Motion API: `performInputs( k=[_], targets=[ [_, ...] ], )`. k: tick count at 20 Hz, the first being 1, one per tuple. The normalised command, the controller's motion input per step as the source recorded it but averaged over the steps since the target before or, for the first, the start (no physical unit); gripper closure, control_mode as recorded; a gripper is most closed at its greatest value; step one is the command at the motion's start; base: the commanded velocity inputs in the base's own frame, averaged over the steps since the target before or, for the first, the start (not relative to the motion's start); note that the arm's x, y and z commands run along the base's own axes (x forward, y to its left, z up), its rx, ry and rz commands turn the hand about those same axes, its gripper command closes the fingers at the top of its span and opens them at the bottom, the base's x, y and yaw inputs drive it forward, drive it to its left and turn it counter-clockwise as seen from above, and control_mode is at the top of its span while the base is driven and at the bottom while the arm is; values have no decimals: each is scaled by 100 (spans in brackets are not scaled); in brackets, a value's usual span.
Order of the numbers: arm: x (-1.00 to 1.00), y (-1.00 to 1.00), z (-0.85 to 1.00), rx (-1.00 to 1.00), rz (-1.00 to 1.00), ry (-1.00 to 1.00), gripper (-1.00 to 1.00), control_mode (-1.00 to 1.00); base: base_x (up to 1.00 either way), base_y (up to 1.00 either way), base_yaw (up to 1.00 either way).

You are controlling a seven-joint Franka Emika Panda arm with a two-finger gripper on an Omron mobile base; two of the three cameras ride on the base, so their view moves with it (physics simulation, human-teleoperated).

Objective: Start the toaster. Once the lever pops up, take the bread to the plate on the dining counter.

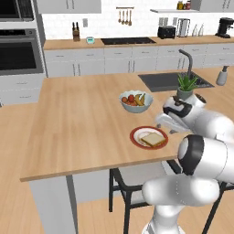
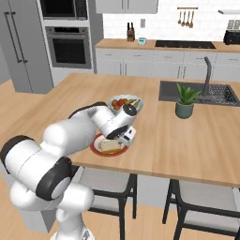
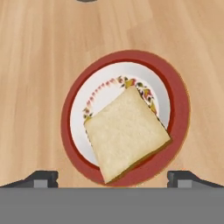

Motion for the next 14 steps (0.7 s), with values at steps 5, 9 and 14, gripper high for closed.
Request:
performInputs(
  k=[5, 9, 14],
  targets=[
    [-81, -18, 39, 0, 0, 0, -100, -100, 0, 0, 0],
    [-99, -11, 35, 0, 2, -1, -100, -100, 0, 0, 0],
    [-65, 0, 65, -1, 3, -11, -100, -100, 0, 0, 0]
  ],
)
